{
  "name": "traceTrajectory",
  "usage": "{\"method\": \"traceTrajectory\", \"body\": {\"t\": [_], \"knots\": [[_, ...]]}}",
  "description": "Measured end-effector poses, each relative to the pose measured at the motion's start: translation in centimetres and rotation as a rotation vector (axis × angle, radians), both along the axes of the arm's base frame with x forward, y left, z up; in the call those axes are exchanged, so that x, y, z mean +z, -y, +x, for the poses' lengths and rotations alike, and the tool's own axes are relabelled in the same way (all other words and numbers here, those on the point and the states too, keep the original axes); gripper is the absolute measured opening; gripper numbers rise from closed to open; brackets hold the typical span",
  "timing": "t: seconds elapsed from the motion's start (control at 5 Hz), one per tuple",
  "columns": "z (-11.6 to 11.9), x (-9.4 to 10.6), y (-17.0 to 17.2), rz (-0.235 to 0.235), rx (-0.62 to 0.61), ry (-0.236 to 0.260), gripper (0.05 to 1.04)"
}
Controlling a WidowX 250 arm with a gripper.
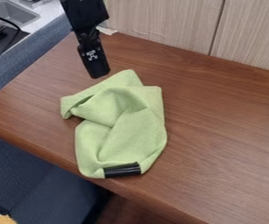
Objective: Move the cloth to the left of the table
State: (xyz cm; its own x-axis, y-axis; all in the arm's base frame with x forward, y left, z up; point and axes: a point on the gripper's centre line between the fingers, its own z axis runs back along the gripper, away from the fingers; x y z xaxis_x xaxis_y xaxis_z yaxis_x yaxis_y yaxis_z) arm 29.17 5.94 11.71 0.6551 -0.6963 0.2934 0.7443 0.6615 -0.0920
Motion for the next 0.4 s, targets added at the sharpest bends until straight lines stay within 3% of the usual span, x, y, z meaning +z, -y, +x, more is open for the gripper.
{"method": "traceTrajectory", "body": {"t": [0.4], "knots": [[-0.6, -2.1, 1.4, -0.008, -0.066, -0.026, 1.001]]}}
